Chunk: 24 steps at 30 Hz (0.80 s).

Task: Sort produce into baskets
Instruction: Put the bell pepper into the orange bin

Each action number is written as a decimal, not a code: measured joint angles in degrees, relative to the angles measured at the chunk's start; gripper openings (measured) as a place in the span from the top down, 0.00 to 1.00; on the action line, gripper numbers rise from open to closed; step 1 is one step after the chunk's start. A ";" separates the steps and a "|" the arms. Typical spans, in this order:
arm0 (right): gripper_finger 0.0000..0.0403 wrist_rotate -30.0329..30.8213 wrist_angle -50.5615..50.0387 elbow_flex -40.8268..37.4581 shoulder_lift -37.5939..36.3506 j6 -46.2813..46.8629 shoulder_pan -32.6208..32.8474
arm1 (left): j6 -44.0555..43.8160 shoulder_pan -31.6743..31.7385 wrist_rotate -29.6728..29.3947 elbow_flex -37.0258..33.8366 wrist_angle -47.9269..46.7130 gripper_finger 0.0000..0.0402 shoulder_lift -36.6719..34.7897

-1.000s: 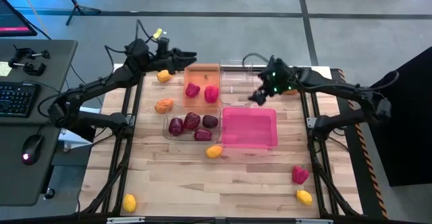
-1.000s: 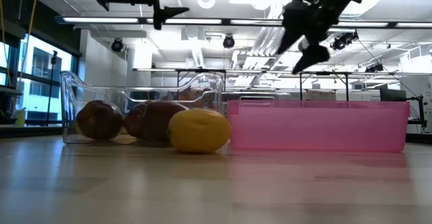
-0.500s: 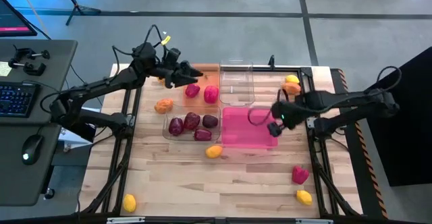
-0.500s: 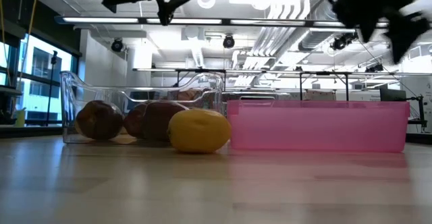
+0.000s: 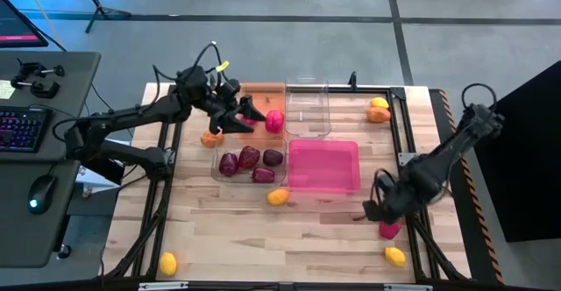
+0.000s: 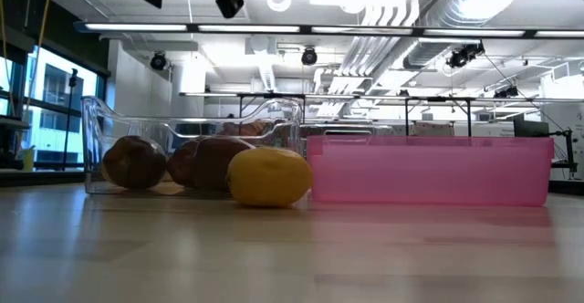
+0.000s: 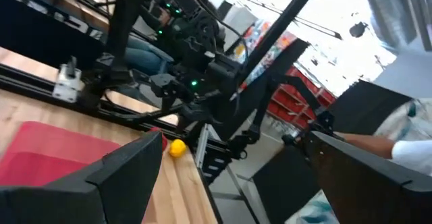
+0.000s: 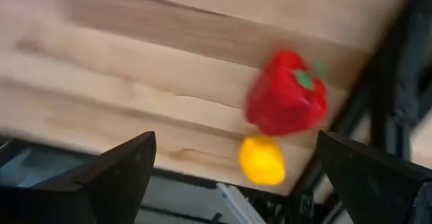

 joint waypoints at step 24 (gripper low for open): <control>0.01 -6.36 3.64 -2.73 14.98 10.29 6.25 | -1.58 -2.28 -7.25 -0.01 0.17 0.12 0.00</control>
